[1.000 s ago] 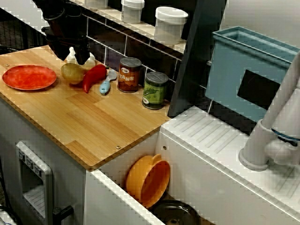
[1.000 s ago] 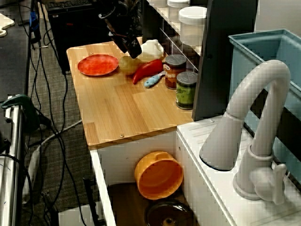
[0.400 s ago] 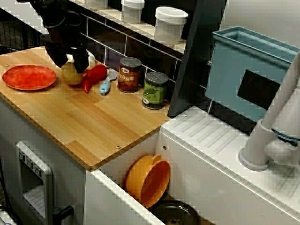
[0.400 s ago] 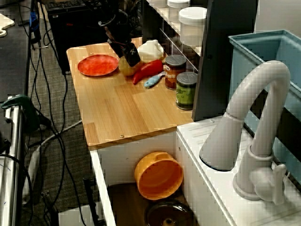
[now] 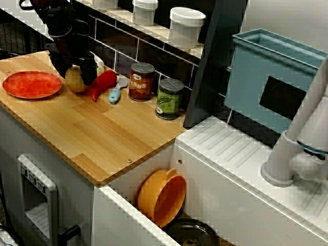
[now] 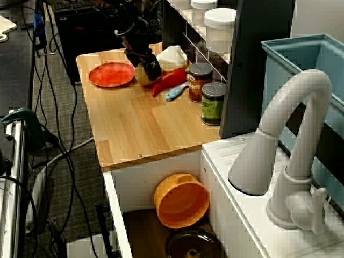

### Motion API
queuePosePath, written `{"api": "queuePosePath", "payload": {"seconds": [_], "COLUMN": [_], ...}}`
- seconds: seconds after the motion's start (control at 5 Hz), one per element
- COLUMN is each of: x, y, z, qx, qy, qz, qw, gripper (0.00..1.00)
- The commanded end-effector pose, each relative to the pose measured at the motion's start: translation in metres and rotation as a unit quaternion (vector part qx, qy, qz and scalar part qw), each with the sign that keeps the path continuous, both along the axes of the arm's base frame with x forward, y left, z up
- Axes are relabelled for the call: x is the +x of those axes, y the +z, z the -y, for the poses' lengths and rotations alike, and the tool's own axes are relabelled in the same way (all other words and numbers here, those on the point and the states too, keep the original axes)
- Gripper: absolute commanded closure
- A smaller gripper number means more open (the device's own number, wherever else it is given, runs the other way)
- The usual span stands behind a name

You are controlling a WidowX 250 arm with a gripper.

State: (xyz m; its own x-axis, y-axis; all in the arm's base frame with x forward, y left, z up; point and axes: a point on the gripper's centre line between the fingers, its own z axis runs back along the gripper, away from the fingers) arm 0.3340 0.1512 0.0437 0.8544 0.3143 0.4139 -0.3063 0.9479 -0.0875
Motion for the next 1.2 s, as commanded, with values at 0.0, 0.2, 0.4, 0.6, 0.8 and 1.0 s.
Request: {"api": "queuePosePath", "payload": {"seconds": [0.0, 0.2, 0.4, 0.6, 0.8, 1.0], "x": [0.007, 0.005, 0.005, 0.004, 0.002, 0.001], "y": [0.010, 0.013, 0.015, 0.025, 0.038, 0.051], "z": [-0.003, -0.002, -0.004, -0.005, -0.006, -0.005], "qx": [0.023, 0.022, 0.020, 0.005, -0.024, -0.053], "qy": [0.008, 0.003, 0.003, 0.002, -0.005, -0.007], "qz": [0.024, 0.032, 0.031, 0.032, 0.025, 0.022], "qw": [0.9994, 0.9992, 0.9993, 0.9995, 0.9994, 0.9983], "gripper": [1.00, 1.00, 1.00, 1.00, 1.00, 1.00]}}
